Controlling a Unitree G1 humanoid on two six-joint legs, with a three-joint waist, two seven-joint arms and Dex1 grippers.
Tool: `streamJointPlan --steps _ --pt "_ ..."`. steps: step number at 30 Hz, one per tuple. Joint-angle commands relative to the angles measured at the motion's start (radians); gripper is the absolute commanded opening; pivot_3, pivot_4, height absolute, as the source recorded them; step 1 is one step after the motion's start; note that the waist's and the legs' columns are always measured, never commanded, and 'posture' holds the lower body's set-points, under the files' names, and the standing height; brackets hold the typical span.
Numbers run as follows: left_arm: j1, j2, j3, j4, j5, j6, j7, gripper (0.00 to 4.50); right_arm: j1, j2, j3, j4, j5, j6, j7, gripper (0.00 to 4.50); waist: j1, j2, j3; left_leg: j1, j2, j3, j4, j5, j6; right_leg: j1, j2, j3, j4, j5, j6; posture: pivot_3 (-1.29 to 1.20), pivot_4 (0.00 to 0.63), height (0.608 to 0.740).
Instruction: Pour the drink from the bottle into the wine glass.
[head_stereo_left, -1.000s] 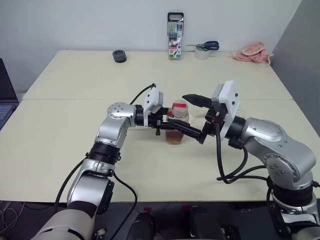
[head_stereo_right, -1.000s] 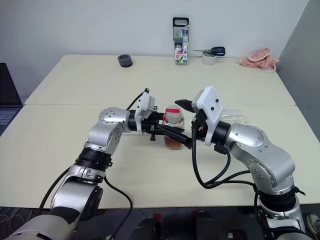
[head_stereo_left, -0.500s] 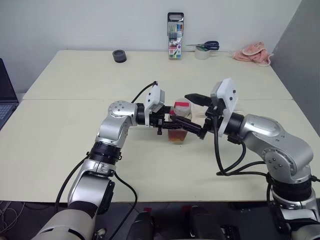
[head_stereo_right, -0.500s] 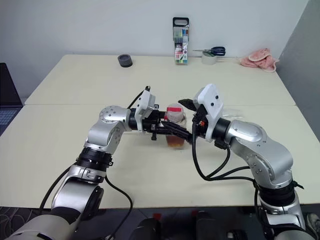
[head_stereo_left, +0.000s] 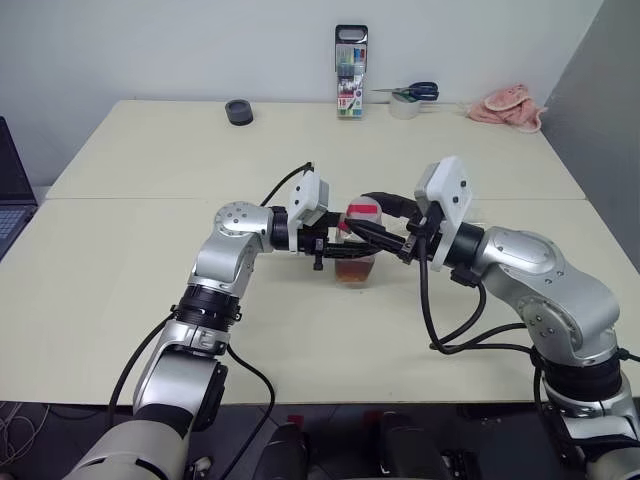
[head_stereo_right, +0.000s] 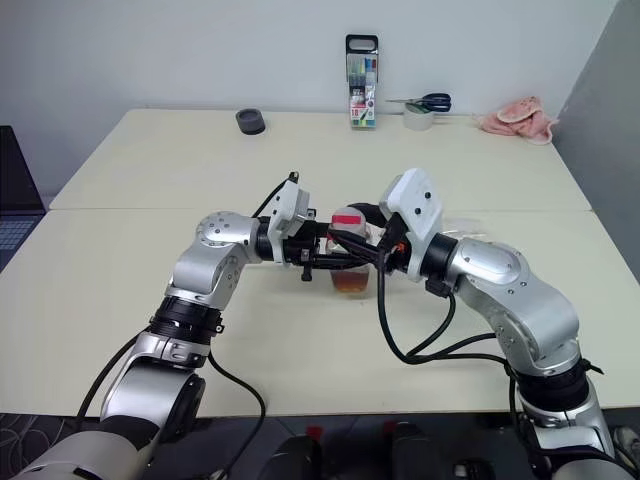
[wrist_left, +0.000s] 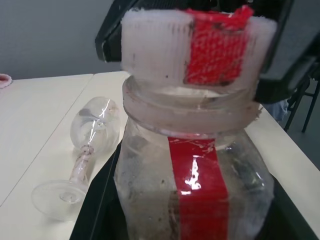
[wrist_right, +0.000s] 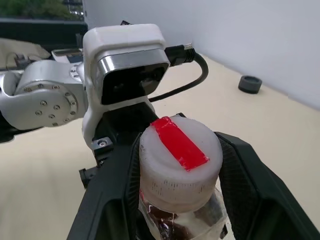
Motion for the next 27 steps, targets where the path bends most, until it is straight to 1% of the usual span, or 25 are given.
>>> streamJointPlan --steps 1,2,4,7,9,11,13,16,20,24,26,27 --pt "0.02 0.01 0.003 -0.059 -0.02 0.005 0.003 1.71 -0.006 -0.014 -0.019 -0.022 -0.066 -0.093 0.0 1.77 0.0 0.0 0.0 0.0 0.0 0.0 0.0 0.0 0.0 0.0 0.0 0.0 0.0 0.0 0.0 0.0 0.15 0.74" --pt "0.024 0.01 0.003 -0.063 -0.02 0.007 0.004 1.71 -0.001 -0.007 -0.025 -0.021 -0.059 -0.096 0.0 1.74 0.0 0.0 0.0 0.0 0.0 0.0 0.0 0.0 0.0 0.0 0.0 0.0 0.0 0.0 0.0 0.0 0.15 0.74" --pt "0.034 0.009 0.003 -0.072 -0.02 0.009 0.007 1.71 0.019 0.04 -0.08 -0.021 0.036 -0.05 -0.01 1.74 0.0 0.0 0.0 0.0 0.0 0.0 0.0 0.0 0.0 0.0 0.0 0.0 0.0 0.0 0.0 0.0 0.15 0.74" --pt "0.041 0.01 0.004 -0.08 -0.02 0.013 0.011 1.71 0.037 0.078 -0.139 -0.032 0.145 0.01 -0.015 1.73 0.001 0.0 0.0 0.0 0.0 0.0 0.0 0.0 0.0 0.0 0.0 0.0 0.0 0.0 0.0 0.0 0.15 0.74" --pt "0.047 0.014 0.012 -0.081 -0.015 0.011 0.027 1.71 0.055 0.086 -0.196 -0.055 0.217 0.049 -0.036 1.73 0.001 0.0 0.0 0.0 0.0 -0.001 0.0 0.0 0.0 0.0 0.0 0.0 0.0 0.0 0.0 0.0 0.15 0.74" --pt "0.05 0.021 0.032 -0.069 -0.012 0.01 0.06 1.71 0.095 0.06 -0.248 -0.086 0.243 0.072 -0.056 1.73 0.002 0.0 0.0 0.0 0.0 -0.001 0.0 0.0 0.0 0.0 0.0 0.0 0.0 0.0 0.0 0.0 0.15 0.74" --pt "0.052 0.034 0.057 -0.048 -0.009 0.003 0.099 1.71 0.19 0.03 -0.289 -0.102 0.195 0.051 -0.083 1.73 0.004 0.0 0.0 -0.001 0.0 -0.001 0.0 0.0 0.0 0.0 -0.001 0.0 0.0 0.0 0.0 0.0 0.15 0.74" --pt "0.054 0.053 0.082 -0.034 -0.012 0.007 0.136 1.71 0.32 0.024 -0.319 -0.082 0.108 0.0 -0.142 1.73 0.006 0.0 0.0 -0.001 0.0 0.0 0.0 0.0 0.0 0.0 0.0 0.0 0.0 0.0 0.0 0.0 0.15 0.74" --pt "0.067 0.083 0.108 -0.036 -0.02 0.019 0.162 1.71 0.477 0.022 -0.285 0.016 -0.055 -0.102 -0.188 1.73 0.006 0.0 0.0 0.0 0.0 0.001 0.0 0.0 0.0 0.0 0.0 0.0 0.0 0.0 0.0 0.0 0.15 0.74" --pt "0.069 0.116 0.136 -0.033 -0.024 0.029 0.19 1.71 0.568 0.065 -0.264 0.095 -0.101 -0.123 -0.213 1.73 0.002 0.0 0.0 0.0 0.001 0.001 0.0 0.0 0.0 0.0 0.001 0.001 0.0 0.0 0.0 0.0 0.15 0.74" --pt "0.061 0.127 0.153 -0.024 -0.025 0.037 0.213 1.71 0.59 0.078 -0.25 0.124 -0.119 -0.125 -0.215 2.46 0.001 0.0 0.0 0.0 0.001 0.001 0.0 0.0 0.0 0.0 0.001 0.001 0.001 0.0 0.0 0.0 0.15 0.74" --pt "0.056 0.132 0.164 -0.018 -0.027 0.041 0.228 1.71 0.598 0.083 -0.248 0.135 -0.123 -0.115 -0.217 2.73 0.001 0.0 0.0 0.001 0.001 0.001 0.0 0.0 0.0 0.0 0.001 0.001 0.001 0.0 0.0 0.0 0.15 0.74"
